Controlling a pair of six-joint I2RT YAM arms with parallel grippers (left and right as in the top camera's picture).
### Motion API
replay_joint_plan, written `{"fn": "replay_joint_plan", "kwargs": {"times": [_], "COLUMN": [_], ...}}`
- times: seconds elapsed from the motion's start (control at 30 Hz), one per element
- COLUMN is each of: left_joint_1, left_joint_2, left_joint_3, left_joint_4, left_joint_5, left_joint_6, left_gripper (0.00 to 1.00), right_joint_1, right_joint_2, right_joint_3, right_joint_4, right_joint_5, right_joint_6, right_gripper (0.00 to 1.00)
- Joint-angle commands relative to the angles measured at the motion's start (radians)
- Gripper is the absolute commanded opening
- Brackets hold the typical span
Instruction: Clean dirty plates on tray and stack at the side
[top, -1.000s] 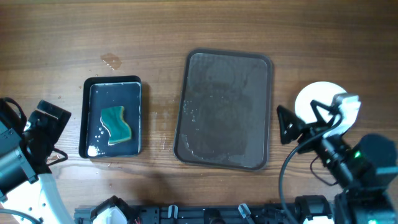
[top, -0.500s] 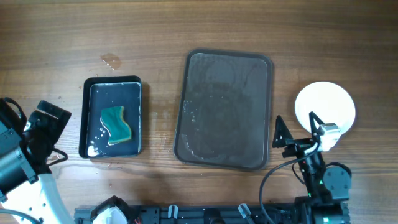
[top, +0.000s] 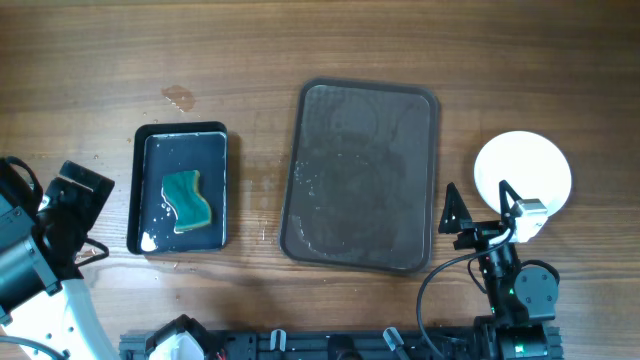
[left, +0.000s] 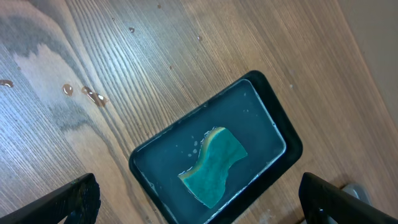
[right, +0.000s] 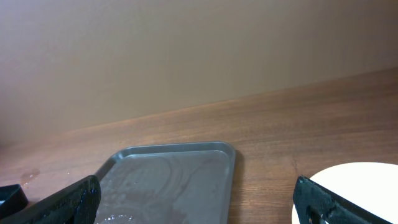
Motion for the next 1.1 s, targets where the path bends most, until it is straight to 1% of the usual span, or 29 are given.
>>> {"fn": "replay_joint_plan", "kwargs": {"times": [0.0, 0.13, 0.2, 0.27, 0.3, 0.33, 0.37, 0.4, 0.43, 0.47, 0.53, 0.7, 0.8, 0.87, 1.07], "left_joint_1": [0.006, -0.043, -0.092, -0.183, -0.224, -0.283, -0.364, -0.413, -0.475, -0.513, -0.558, -0.587, -0.587, -0.589, -0.606], "left_joint_2": [-0.007, -0.013, -0.031, -0.082, -0.113, -0.163, -0.238, -0.291, -0.374, -0.438, -0.544, -0.831, -0.992, -0.996, -1.007], "left_joint_3": [0.016, 0.014, 0.011, -0.008, -0.025, -0.063, -0.137, -0.193, -0.288, -0.365, -0.496, -0.811, -0.955, -1.014, -1.131], "left_joint_4": [0.002, 0.002, 0.002, 0.010, 0.043, 0.123, 0.266, 0.361, 0.489, 0.570, 0.681, 0.898, 0.956, 1.001, 1.044], "left_joint_5": [0.001, 0.000, 0.001, -0.013, -0.018, -0.018, -0.018, -0.018, -0.018, -0.018, -0.022, -0.022, -0.022, -0.024, -0.037], "left_joint_6": [-0.006, -0.005, -0.006, 0.002, 0.002, 0.002, 0.033, 0.067, 0.116, 0.134, 0.133, 0.131, 0.129, 0.128, 0.129], "left_gripper": [1.00, 1.00, 1.00, 1.00, 1.00, 1.00, 1.00, 1.00, 1.00, 1.00, 1.00, 1.00, 1.00, 1.00, 1.00], "right_joint_1": [0.002, 0.002, 0.002, 0.002, 0.002, 0.002, 0.002, 0.002, 0.002, 0.002, 0.002, 0.002, 0.002, 0.002, 0.002], "right_joint_2": [-0.009, -0.009, -0.009, -0.009, -0.009, -0.009, -0.009, -0.009, -0.009, -0.009, -0.009, -0.009, -0.009, -0.009, -0.009], "right_joint_3": [-0.001, -0.001, -0.001, -0.001, -0.001, -0.001, -0.001, -0.001, -0.001, -0.001, -0.001, -0.001, -0.001, -0.001, -0.001], "right_joint_4": [0.001, 0.001, 0.001, 0.001, 0.001, 0.001, 0.001, 0.001, 0.001, 0.001, 0.001, 0.001, 0.001, 0.001, 0.001], "right_joint_5": [0.019, 0.019, 0.019, 0.019, 0.019, 0.019, 0.019, 0.019, 0.019, 0.019, 0.019, 0.019, 0.019, 0.019, 0.019], "right_joint_6": [0.009, 0.010, 0.010, 0.009, 0.010, 0.009, 0.010, 0.009, 0.009, 0.010, 0.010, 0.009, 0.010, 0.009, 0.010], "right_gripper": [1.00, 1.00, 1.00, 1.00, 1.00, 1.00, 1.00, 1.00, 1.00, 1.00, 1.00, 1.00, 1.00, 1.00, 1.00]}}
